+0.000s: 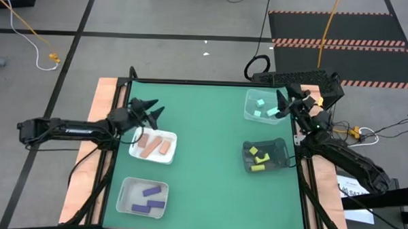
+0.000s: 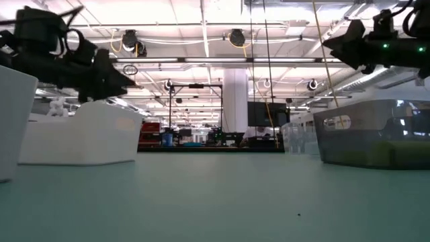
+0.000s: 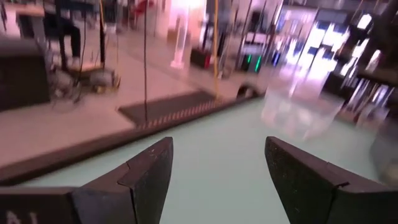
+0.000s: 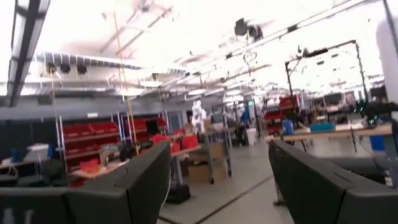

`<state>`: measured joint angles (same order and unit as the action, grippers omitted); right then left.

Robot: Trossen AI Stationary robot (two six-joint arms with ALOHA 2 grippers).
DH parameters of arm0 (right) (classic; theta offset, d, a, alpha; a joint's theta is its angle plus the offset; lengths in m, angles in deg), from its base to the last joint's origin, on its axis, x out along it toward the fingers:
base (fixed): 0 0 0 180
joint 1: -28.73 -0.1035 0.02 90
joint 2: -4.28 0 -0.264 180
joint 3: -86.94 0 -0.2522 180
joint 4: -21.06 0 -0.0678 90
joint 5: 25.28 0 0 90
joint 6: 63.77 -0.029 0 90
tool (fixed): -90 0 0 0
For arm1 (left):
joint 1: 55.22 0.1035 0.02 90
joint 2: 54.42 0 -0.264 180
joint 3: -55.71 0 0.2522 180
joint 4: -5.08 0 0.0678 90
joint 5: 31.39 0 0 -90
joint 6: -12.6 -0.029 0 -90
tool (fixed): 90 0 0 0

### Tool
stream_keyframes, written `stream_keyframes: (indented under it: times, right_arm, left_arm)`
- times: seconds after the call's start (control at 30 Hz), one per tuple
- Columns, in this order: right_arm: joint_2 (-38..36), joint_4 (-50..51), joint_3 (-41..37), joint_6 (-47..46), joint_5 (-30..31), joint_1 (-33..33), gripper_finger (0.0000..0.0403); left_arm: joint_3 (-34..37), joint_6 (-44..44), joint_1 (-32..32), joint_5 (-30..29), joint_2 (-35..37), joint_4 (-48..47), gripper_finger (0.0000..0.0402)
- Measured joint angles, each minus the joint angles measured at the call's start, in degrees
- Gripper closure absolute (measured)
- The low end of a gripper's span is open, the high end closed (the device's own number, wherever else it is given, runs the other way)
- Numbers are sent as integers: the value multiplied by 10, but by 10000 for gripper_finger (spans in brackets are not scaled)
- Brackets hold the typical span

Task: Sort & place blocks by color
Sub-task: Return to Home Position

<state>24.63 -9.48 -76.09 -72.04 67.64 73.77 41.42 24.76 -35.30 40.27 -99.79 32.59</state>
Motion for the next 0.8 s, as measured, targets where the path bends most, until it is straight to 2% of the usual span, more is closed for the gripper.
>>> stream_keyframes:
  times: [0.33, 0.8]
  right_arm:
    - [-66, 0, 0, 0, 0, 48, 138]
    - [-155, 0, 0, 0, 0, 103, 138]
  left_arm:
    - [0, 0, 40, 0, 154, 0, 147]
    - [0, 1, 205, 0, 294, 1, 147]
